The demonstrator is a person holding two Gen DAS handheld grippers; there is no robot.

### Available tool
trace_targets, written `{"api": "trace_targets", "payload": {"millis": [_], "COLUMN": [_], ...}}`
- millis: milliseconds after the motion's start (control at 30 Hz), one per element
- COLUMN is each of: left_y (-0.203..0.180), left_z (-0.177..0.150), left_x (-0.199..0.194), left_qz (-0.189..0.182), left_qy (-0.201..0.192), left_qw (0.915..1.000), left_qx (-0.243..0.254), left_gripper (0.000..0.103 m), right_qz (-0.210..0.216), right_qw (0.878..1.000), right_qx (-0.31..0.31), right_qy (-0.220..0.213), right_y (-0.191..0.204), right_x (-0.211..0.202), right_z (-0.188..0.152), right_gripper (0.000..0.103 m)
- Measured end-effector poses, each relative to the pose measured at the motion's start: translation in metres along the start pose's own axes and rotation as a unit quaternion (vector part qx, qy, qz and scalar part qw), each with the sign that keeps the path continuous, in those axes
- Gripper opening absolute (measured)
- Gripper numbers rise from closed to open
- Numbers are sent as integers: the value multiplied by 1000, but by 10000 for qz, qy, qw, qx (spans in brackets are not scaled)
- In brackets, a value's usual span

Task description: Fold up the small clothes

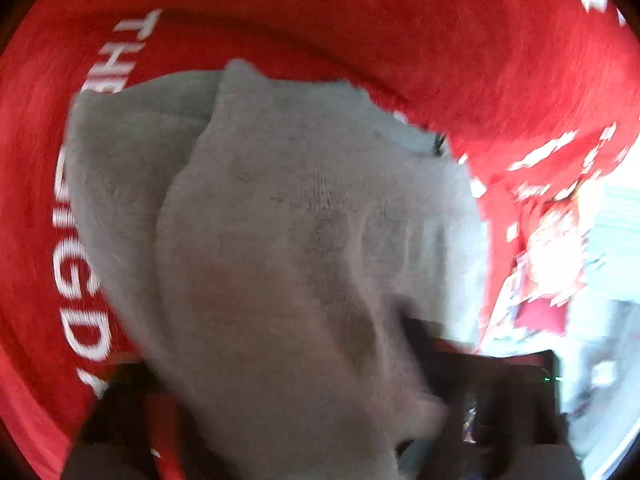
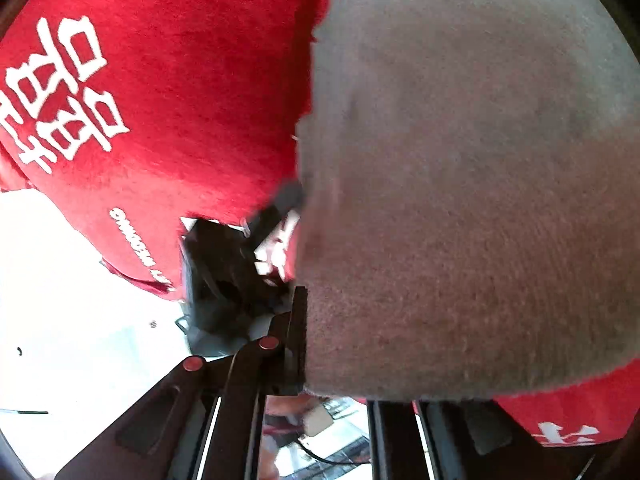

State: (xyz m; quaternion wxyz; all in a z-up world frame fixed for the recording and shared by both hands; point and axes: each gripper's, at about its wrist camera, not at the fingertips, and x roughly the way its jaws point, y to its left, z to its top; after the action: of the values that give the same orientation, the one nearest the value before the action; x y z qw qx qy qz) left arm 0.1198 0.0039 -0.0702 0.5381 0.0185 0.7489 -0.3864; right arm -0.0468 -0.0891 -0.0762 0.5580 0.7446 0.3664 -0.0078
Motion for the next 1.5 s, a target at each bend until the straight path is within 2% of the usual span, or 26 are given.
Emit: {"api": "trace_targets", "payload": {"millis": [67, 167, 200, 233, 267, 300, 333, 367, 400, 433, 467, 500, 533, 567, 600, 700, 733, 833, 933, 1000, 1133, 1233, 1333, 1400, 1433, 1500], "left_y": [-12, -22, -17, -16, -16, -14, -9, -9, -9, -10, -14, -17, -20, -27, -32, -52, -65, -101, -157, -193, -277, -319, -331, -332, -329, -329], "left_z": [1, -2, -7, -7, -8, -9, -11, -12, -12, -13, -12, -15, -17, -18, -18, -20, -23, -26, -25, -24, -22, -20, -23, -23, -24, -28], "left_x": [9, 16, 12, 13, 14, 12, 10, 10, 10, 10, 9, 8, 9, 8, 8, -5, -14, -34, -43, -38, 9, 68, 118, 144, 149, 149], "left_qz": [443, 760, 766, 773, 801, 836, 964, 960, 959, 1007, 1093, 1220, 1325, 1449, 1541, 1654, 1635, 1555, 1587, 1601, 1708, 1770, 2174, 2405, 2486, 2540], "left_qy": [97, 56, 34, 8, -3, -12, -38, -58, -59, -90, -133, -193, -247, -315, -362, -599, -730, -975, -1177, -1210, -1085, -780, -487, -270, -202, -262], "left_qw": [9987, 9959, 9959, 9961, 9961, 9959, 9950, 9951, 9951, 9946, 9935, 9915, 9892, 9866, 9844, 9788, 9768, 9723, 9613, 9538, 9309, 9237, 9138, 9110, 9106, 9102], "left_qx": [245, 482, 482, 424, 378, 334, 272, 240, 229, 248, 302, 417, 583, 684, 773, 1047, 1177, 1450, 1920, 2236, 3040, 3306, 3397, 3341, 3296, 3260], "left_gripper": [31, 31, 31, 32, 34, 48, 53, 54, 54, 54, 48, 35, 33, 29, 27, 25, 25, 25, 24, 24, 24, 25, 27, 27, 30, 54], "right_qz": [-346, -1014, -1215, -1352, -1455, -1562, -1697, -1819, -1970, -2072, -2199, -2327, -2510, -2776, -2882, -3347, -3322, -3178, -2798, -2463, -1929, -1684, -1614, -1450, -1266, -925], "right_qw": [9990, 9917, 9884, 9861, 9843, 9826, 9800, 9772, 9727, 9689, 9632, 9582, 9512, 9394, 9340, 9188, 9194, 9230, 9398, 9532, 9682, 9745, 9790, 9826, 9855, 9899], "right_qx": [-151, -516, -630, -713, -787, -870, -977, -1075, -1223, -1345, -1515, -1628, -1749, -1958, -2066, -2092, -2107, -2169, -1963, -1752, -1458, -1197, -771, -539, -428, -233], "right_qy": [255, 595, 652, 649, 610, 508, 358, 214, 18, -139, -289, -346, -400, -462, -442, -40, -15, -69, 27, -71, -642, -871, -976, -1033, -1042, -1046], "right_y": [-5, -4, -3, -2, 0, 4, 9, 15, 19, 24, 31, 35, 40, 44, 42, 19, 13, 14, 7, 5, 0, -16, -47, -62, -69, -81], "right_x": [-5, -21, -30, -40, -51, -64, -76, -85, -97, -104, -110, -110, -107, -100, -95, -61, -56, -60, -77, -100, -165, -202, -225, -234, -237, -241], "right_z": [-3, -1, 1, 3, 7, 12, 18, 24, 32, 38, 47, 53, 60, 69, 73, 89, 91, 91, 94, 97, 107, 116, 127, 129, 130, 132], "right_gripper": [13, 22, 29, 42, 49, 59, 59, 59, 58, 48, 36, 8, 4, 4, 4, 4, 0, 0, 0, 2, 7, 7, 8, 8, 8, 8]}}
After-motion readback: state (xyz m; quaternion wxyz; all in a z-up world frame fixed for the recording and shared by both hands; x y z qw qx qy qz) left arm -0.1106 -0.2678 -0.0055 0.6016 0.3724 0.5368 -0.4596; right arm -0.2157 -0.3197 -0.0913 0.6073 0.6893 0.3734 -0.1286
